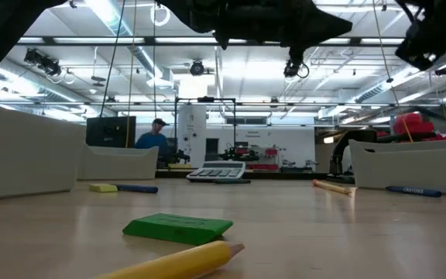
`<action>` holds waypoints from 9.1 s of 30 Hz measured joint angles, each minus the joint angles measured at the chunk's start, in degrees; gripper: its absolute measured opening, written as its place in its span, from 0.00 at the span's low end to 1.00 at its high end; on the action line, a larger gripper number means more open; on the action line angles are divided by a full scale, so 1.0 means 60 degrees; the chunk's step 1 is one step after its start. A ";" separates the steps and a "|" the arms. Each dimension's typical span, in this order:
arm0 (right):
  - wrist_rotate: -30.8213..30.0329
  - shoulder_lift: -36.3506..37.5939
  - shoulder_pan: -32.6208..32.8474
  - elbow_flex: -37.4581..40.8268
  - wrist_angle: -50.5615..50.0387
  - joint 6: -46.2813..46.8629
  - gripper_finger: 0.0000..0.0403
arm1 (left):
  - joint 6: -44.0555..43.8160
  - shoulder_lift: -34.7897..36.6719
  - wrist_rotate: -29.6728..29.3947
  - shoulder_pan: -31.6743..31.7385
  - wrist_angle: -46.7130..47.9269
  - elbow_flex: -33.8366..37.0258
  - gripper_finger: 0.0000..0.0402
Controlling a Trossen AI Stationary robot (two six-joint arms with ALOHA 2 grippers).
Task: Sort crayons/erasers/pens/pencils in bins
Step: Put the bottom green crayon into the bottom right gray bin, then put the top yellow pencil into the top left gray bin
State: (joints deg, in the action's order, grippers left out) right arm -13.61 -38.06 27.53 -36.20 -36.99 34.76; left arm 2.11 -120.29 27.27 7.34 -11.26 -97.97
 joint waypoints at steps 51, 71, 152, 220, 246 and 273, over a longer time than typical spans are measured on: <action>0.3352 -0.3004 -0.3590 -0.0784 -0.5218 -0.0330 0.29 | 0.1223 -0.0226 -0.0275 0.2086 0.2529 0.1589 0.04; 0.2486 -0.6136 -0.4661 -0.0777 -0.4222 -0.0574 0.45 | 0.2131 -0.0222 -0.1148 0.3472 0.0005 0.1585 0.05; 0.3035 -0.5147 -0.1874 -0.4640 -0.6907 0.2905 0.03 | 0.0194 0.0029 0.0593 0.3926 0.0587 0.1581 0.05; 0.0948 -0.8400 -0.0902 -0.5258 -0.3807 0.5793 0.45 | 0.0753 0.2267 -0.1259 0.2004 0.2804 0.5359 0.02; 0.1023 -0.8408 -0.3307 -0.2971 -0.0035 0.4738 0.46 | 0.0563 0.3909 -0.1596 0.2035 0.1334 0.7187 0.08; 0.1286 -0.8400 -0.6510 -0.3118 -0.0139 0.2113 0.34 | 0.0834 0.3905 -0.1612 0.2563 0.2067 0.7187 0.03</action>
State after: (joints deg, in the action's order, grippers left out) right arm -5.89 -88.47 -11.53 -54.91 -37.83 47.44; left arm 7.11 -96.86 17.60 22.72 1.15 -54.85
